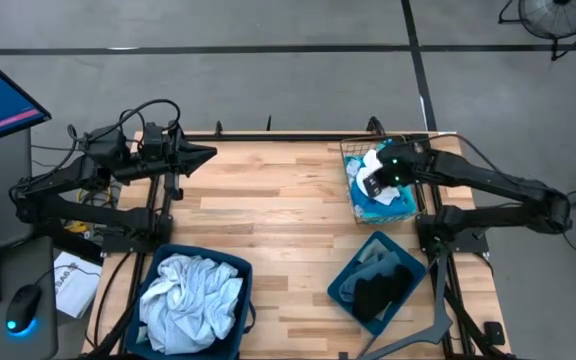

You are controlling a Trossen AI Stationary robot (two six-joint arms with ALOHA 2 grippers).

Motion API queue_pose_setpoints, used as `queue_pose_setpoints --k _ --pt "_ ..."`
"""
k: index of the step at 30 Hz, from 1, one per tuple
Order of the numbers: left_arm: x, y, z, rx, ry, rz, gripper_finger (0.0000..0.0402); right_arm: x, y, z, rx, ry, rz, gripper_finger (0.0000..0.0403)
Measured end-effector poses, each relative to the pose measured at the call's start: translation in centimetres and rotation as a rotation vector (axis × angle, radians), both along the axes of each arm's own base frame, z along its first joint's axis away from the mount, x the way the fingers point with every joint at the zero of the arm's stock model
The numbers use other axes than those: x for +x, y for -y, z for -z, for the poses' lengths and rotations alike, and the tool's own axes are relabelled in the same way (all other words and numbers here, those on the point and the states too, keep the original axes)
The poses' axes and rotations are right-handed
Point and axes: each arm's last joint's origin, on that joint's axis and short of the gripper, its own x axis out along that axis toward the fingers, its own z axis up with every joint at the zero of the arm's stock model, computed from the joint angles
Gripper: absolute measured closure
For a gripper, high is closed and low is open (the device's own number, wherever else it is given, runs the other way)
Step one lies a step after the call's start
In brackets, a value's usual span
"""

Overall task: Pick & Place Cloths
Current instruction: Put the white shorts into the wire basket

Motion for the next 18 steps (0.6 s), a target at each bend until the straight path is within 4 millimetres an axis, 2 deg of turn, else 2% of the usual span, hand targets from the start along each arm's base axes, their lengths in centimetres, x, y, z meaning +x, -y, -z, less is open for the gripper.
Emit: queue_pose_setpoints --k 3,6,10,18 --pt "0.0 0.0 0.0 0.0 0.0 0.0 0.0398 0.1 0.4 -0.7 -0.094 0.039 0.04 0.0402" --pt "0.0 0.0 0.0 0.0 0.0 0.0 0.0398 -0.2 1.2 -0.1 -0.125 -0.026 0.114 0.0402" --pt "0.0 0.0 0.0 0.0 0.0 0.0 0.0398 -0.1 1.9 2.6 -0.061 -0.124 0.136 0.0403" --pt "0.0 0.0 0.0 0.0 0.0 0.0 0.0398 1.2 2.0 8.8 0.049 -0.252 0.135 0.0403"
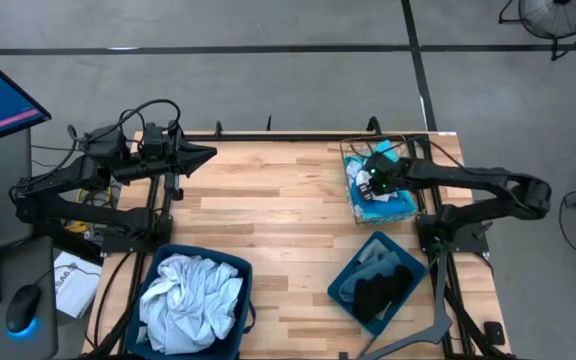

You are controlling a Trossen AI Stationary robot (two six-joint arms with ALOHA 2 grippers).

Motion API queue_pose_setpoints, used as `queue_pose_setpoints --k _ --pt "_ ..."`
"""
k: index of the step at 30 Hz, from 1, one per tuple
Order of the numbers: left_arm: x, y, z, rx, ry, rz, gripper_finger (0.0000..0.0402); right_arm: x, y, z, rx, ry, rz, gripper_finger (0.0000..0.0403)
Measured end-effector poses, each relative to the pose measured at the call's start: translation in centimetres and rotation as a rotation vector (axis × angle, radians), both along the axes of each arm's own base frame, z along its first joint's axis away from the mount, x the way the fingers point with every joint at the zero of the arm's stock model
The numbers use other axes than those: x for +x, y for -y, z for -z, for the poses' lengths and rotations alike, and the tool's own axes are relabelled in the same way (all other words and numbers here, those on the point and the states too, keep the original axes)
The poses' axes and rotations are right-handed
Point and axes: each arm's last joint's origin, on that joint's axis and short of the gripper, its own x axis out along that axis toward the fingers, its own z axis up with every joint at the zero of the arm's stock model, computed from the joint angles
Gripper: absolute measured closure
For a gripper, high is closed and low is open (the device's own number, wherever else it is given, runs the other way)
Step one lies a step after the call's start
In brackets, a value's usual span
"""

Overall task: Pick & Place Cloths
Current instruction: Put the white shorts into the wire basket, then return to Home Position

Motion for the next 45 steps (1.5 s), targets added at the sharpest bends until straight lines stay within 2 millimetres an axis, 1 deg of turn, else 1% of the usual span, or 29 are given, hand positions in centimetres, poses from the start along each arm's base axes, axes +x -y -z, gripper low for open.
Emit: queue_pose_setpoints --k 3,5,8,11,15,18,21,28,30,32,35,38,39,41,43,45 --pt "0.0 0.0 0.0 0.0 0.0 0.0 0.0398 0.5 0.2 1.4 0.01 -0.035 0.001 0.0403" --pt "0.0 0.0 0.0 0.0 0.0 0.0 0.0398 0.7 0.4 1.9 0.015 -0.055 -0.001 0.0403" --pt "0.0 0.0 0.0 0.0 0.0 0.0 0.0398 0.9 0.4 2.2 0.017 -0.071 -0.019 0.0403" --pt "0.0 0.0 0.0 0.0 0.0 0.0 0.0398 0.8 0.4 2.1 0.017 -0.062 -0.028 0.0403" --pt "0.0 0.0 0.0 0.0 -0.001 0.0 0.0398 0.3 0.0 0.8 0.017 0.013 -0.043 0.0403" --pt "0.0 0.0 0.0 0.0 -0.001 0.0 0.0398 -0.3 -0.5 -0.6 0.015 0.091 -0.055 0.0403" --pt "0.0 0.0 0.0 0.004 -0.001 0.0 0.0398 -1.0 -0.9 -2.0 -0.007 0.151 -0.057 0.0403" --pt "0.0 0.0 0.0 0.005 0.003 -0.001 0.0398 -2.7 -1.8 -4.3 -0.056 0.264 -0.032 0.0403" --pt "0.0 0.0 -0.1 0.005 0.005 -0.001 0.0398 -3.0 -2.0 -5.3 -0.081 0.319 -0.03 0.0403" --pt "0.0 0.0 -0.1 0.003 0.007 0.0 0.0398 -3.2 -2.3 -6.8 -0.122 0.386 -0.044 0.0403" --pt "0.0 0.0 -0.1 0.001 0.008 0.0 0.0398 -3.4 -2.8 -9.5 -0.217 0.517 -0.141 0.0403" --pt "-0.2 0.1 -0.1 -0.06 0.024 0.029 0.0398 -3.3 -3.8 -12.1 -0.317 0.735 -0.362 0.0403" --pt "-0.3 0.2 -0.2 -0.043 0.023 0.06 0.0398 -3.4 -4.2 -13.0 -0.35 0.81 -0.446 0.0403" --pt "-0.6 0.5 -0.4 0.05 0.026 0.154 0.0398 -3.5 -5.1 -14.6 -0.416 0.949 -0.613 0.0403" --pt "-1.1 0.9 -0.4 0.137 0.031 0.271 0.0398 -3.7 -6.0 -15.7 -0.466 1.052 -0.756 0.0403" --pt "-1.7 1.3 -0.5 0.188 0.04 0.372 0.0398 -3.8 -6.8 -16.3 -0.5 1.111 -0.844 0.0403"
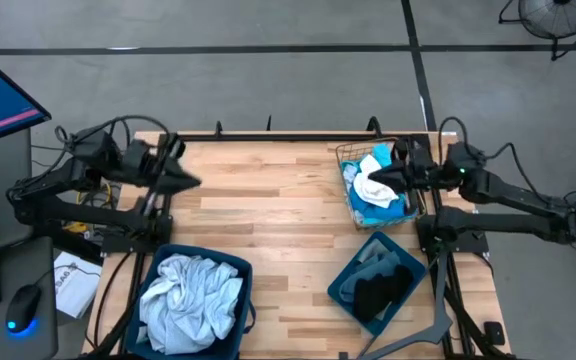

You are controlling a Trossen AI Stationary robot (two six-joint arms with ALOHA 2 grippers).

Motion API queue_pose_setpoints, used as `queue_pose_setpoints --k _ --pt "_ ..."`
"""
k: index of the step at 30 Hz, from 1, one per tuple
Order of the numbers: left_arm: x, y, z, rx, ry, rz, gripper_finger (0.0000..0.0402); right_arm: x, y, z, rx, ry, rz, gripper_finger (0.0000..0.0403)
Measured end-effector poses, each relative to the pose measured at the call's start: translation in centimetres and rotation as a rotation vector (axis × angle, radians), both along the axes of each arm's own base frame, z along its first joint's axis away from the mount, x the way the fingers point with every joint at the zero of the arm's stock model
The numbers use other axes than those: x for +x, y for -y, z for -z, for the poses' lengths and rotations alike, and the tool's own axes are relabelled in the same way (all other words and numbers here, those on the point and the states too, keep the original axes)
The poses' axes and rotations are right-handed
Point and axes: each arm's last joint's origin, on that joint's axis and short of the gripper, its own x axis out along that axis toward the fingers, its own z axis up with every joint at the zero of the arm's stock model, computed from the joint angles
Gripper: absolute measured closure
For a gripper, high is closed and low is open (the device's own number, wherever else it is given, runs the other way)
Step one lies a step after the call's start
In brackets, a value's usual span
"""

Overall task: Pick & Place Cloths
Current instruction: Return to Home Position

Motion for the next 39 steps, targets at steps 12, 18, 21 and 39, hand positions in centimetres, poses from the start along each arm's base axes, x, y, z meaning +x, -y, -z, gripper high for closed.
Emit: queue_pose_setpoints --k 12,18,21,39 --pt "-4.3 0.5 6.6 -0.028 -0.028 0.03 0.0398 -0.7 -1.4 4.5 0.008 0.102 -0.069 0.0403" --pt "-7.2 0.7 10.3 -0.086 0.046 0.013 0.0398 -2.4 -1.5 7.2 0.058 0.146 -0.052 0.0403" --pt "-8.0 0.8 12.2 -0.101 0.082 0.006 0.0398 -3.3 -1.7 8.5 0.068 0.181 -0.057 0.0403" --pt "-3.3 0.1 21.5 -0.248 -0.063 -0.052 0.0398 -3.9 -2.1 14.3 0.22 0.184 -0.097 0.0403"
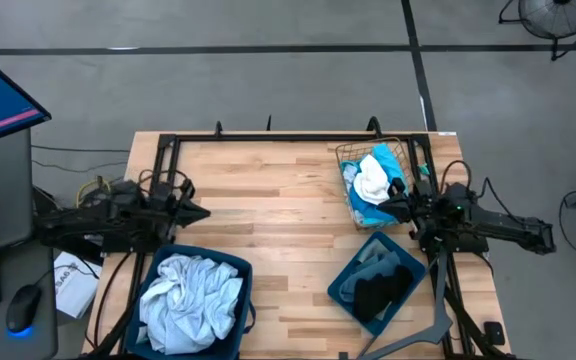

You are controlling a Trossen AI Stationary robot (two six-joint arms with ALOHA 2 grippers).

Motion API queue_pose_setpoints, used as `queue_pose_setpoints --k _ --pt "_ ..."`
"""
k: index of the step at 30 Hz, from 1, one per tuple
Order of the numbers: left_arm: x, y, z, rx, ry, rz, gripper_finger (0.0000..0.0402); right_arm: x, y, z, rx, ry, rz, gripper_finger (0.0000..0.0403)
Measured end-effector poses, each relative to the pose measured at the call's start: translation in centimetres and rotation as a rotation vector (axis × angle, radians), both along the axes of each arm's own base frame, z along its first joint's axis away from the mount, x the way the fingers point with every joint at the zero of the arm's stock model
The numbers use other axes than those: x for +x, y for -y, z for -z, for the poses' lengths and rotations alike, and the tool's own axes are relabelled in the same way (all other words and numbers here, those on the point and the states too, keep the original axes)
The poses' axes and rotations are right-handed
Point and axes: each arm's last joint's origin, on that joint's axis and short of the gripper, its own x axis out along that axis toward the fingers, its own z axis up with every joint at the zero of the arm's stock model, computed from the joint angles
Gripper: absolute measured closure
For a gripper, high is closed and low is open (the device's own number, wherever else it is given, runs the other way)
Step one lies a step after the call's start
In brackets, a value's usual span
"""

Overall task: Pick & Place Cloths
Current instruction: Return to Home Position

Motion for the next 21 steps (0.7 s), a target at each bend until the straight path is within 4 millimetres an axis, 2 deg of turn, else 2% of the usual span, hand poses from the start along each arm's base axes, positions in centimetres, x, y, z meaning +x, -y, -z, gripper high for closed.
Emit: queue_pose_setpoints --k 8,21 --pt "1.1 -0.4 3.7 -0.1 0.019 -0.087 0.0398 0.0 0.0 0.0 0.002 -0.002 -0.002 0.0397" --pt "1.1 -0.3 3.3 -0.135 0.055 -0.051 0.0398 0.0 0.0 0.0 0.003 -0.002 -0.003 0.0388"
